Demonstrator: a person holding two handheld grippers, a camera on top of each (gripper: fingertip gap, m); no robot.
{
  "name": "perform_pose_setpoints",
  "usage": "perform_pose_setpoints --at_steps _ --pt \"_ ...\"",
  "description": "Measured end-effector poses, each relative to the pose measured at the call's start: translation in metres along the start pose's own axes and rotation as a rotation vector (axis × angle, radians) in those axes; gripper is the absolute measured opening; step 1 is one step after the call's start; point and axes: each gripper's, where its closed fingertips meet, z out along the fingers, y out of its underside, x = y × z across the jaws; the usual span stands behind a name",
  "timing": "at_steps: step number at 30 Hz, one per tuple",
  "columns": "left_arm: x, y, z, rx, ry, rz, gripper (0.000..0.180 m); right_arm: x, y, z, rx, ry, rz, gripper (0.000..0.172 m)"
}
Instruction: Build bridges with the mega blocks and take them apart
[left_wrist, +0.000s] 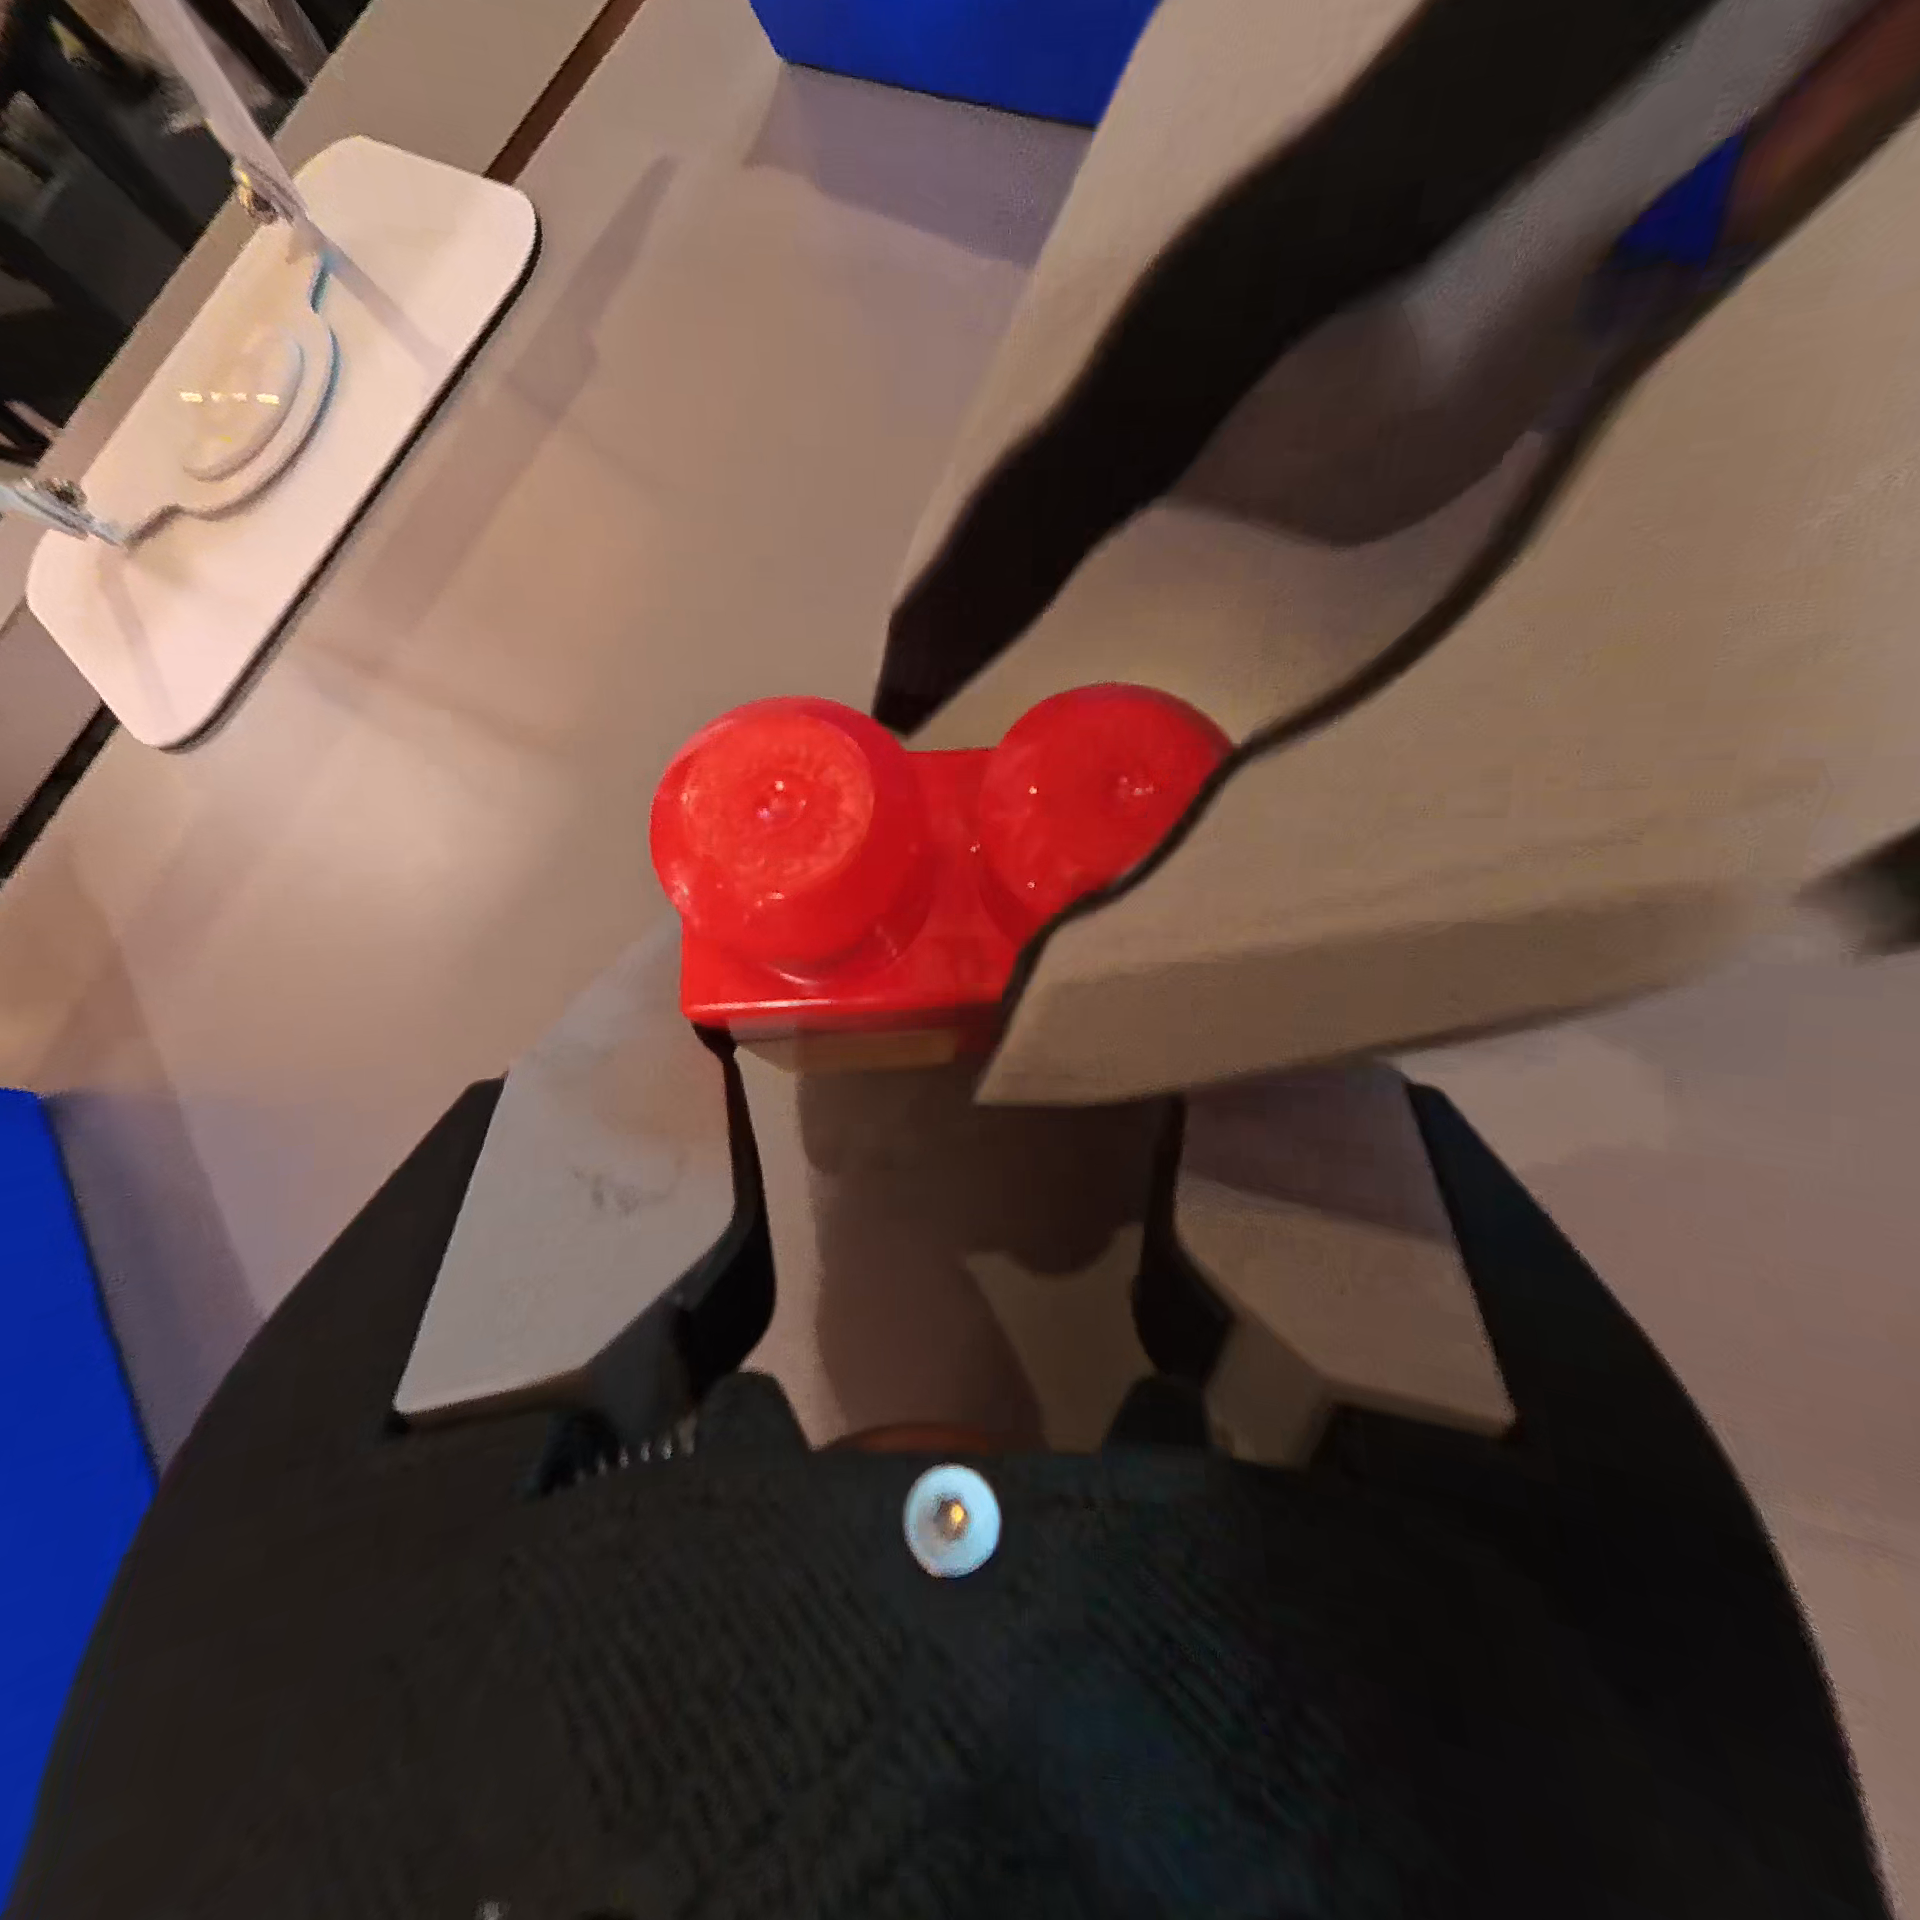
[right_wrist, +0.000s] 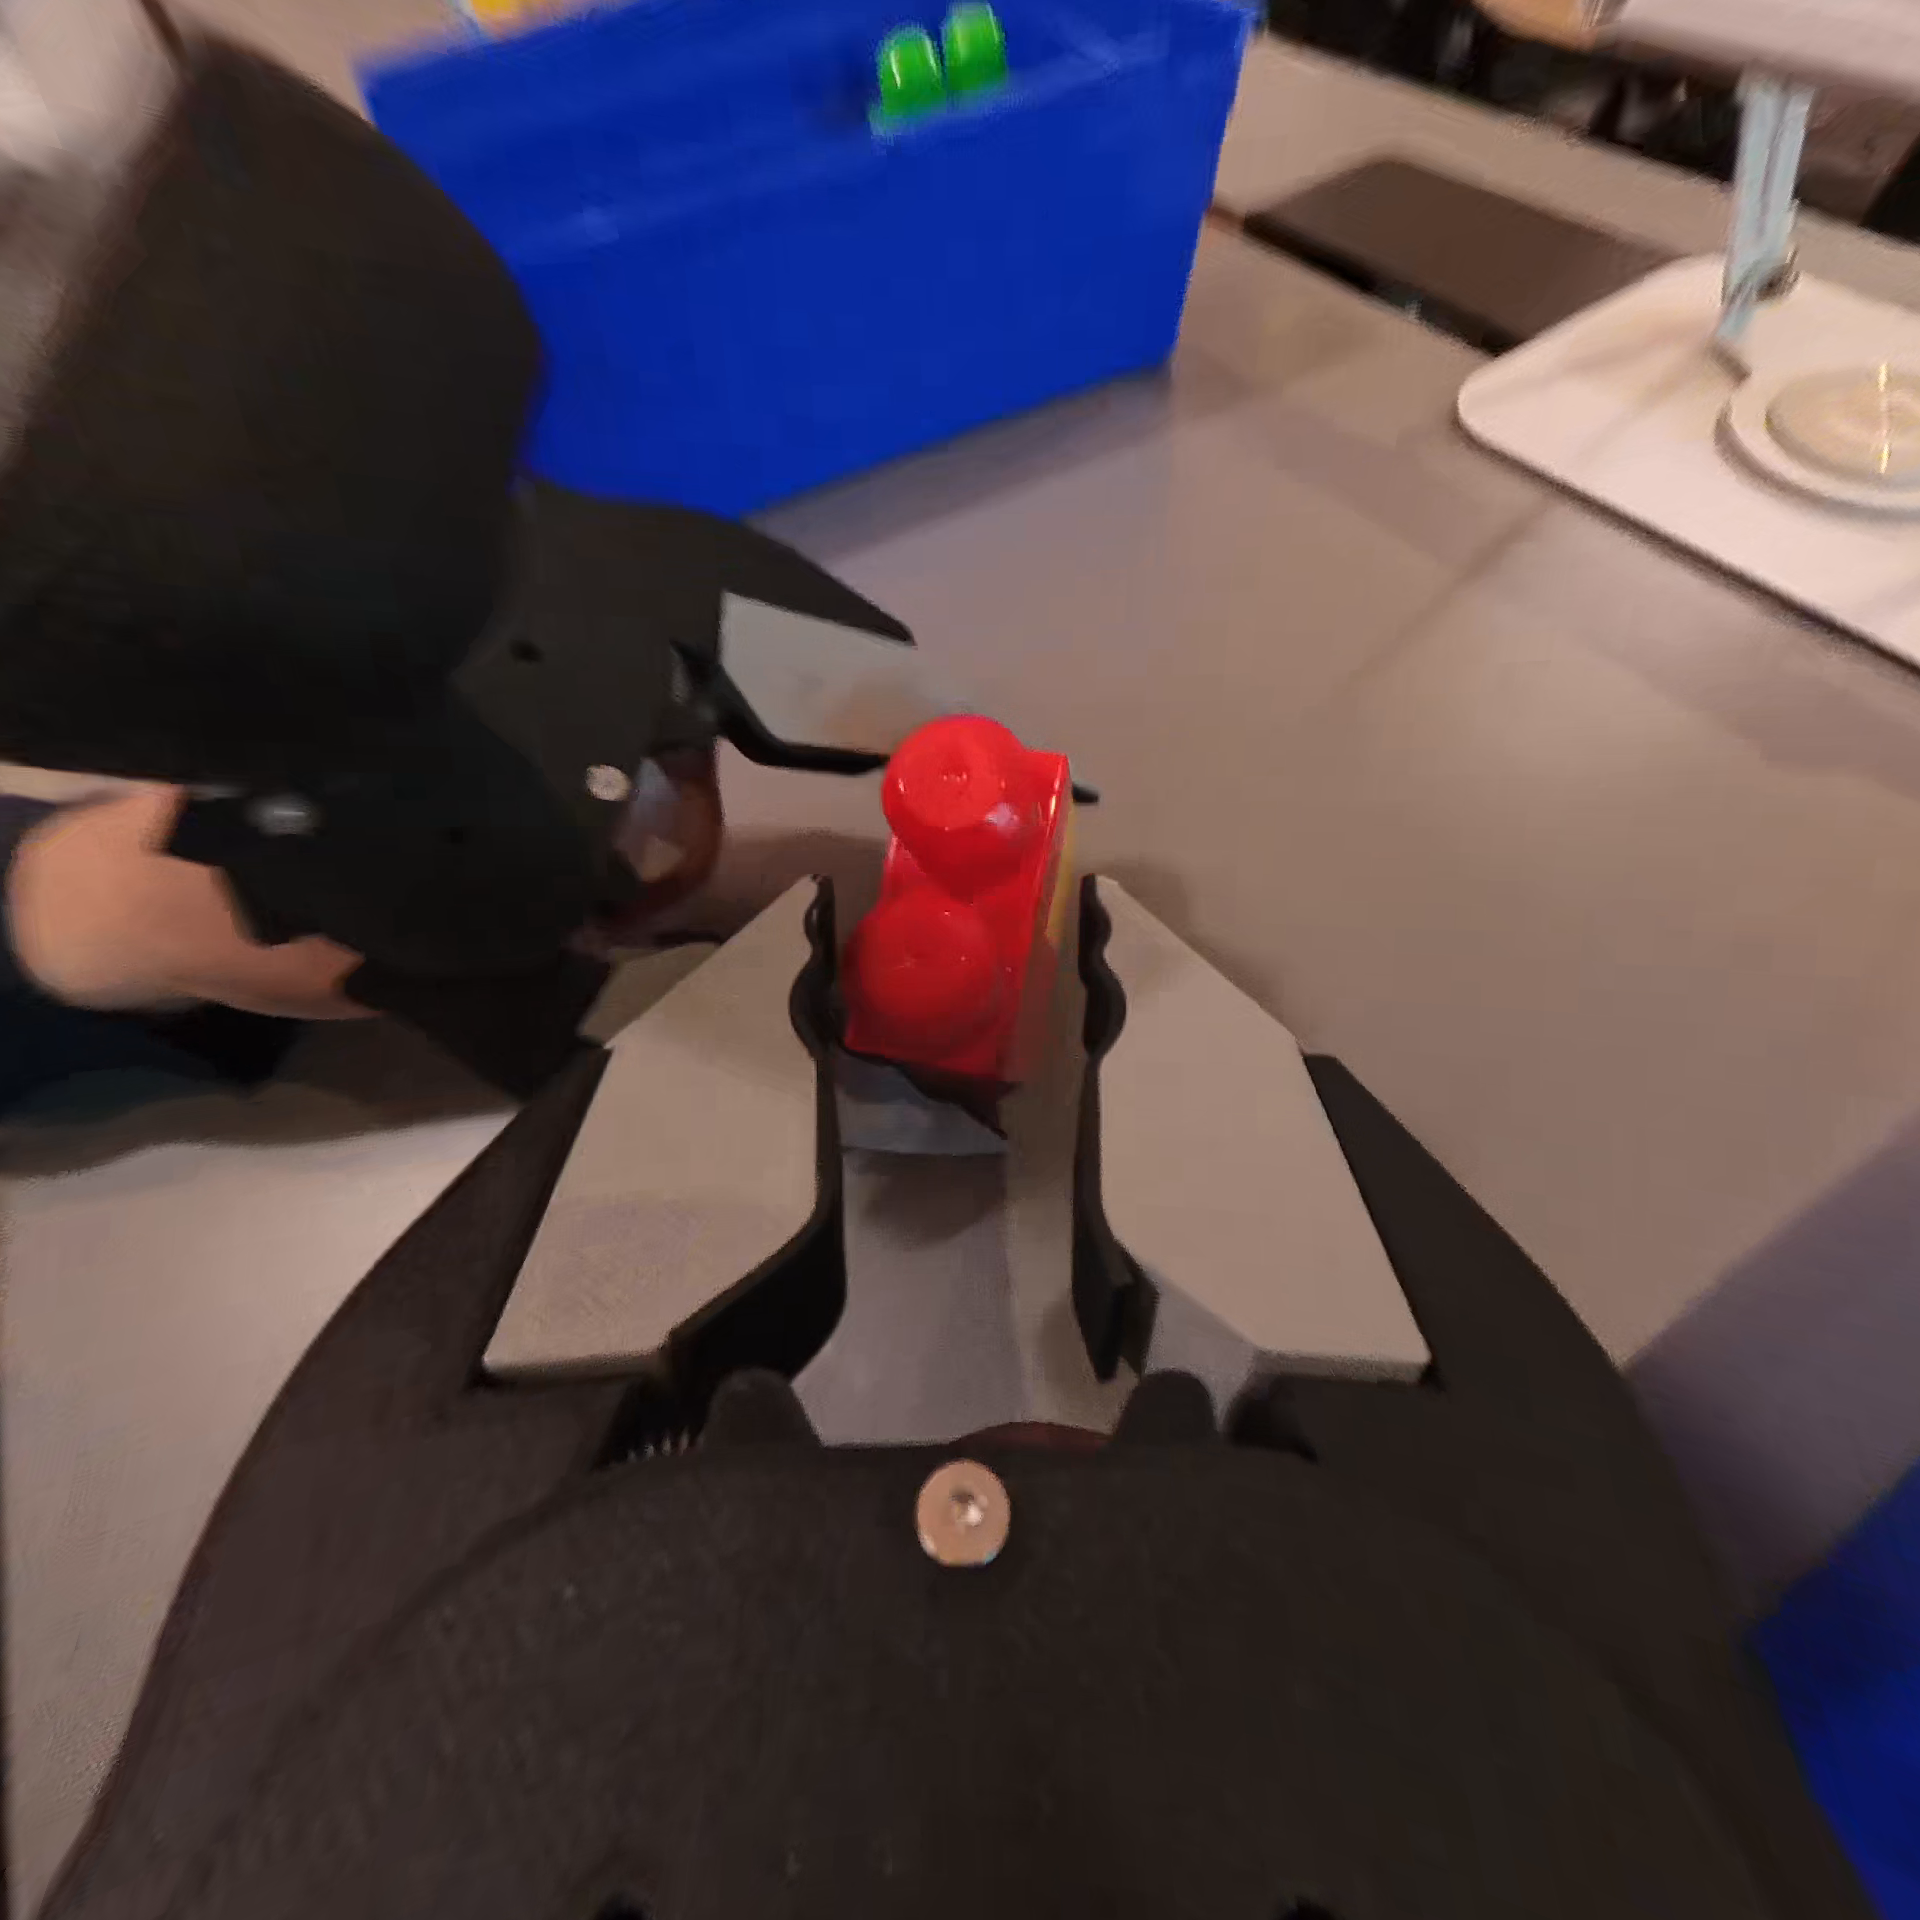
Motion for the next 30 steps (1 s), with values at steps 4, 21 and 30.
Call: perform_pose_setpoints --at_steps 4,21,30 --pt "0.001 -0.008 -0.001 0.001 -0.075 0.086 0.085 0.005 0.013 0.013 -0.066 0.060 -0.034 0.036" --pt "0.002 -0.013 -0.002 0.084 -0.082 0.075 0.090 -0.002 0.001 0.003 0.064 -0.226 0.391 0.034" --pt "0.002 -0.015 -0.004 0.082 -0.051 0.059 0.089 -0.003 -0.002 0.002 0.085 -0.244 0.425 0.034"
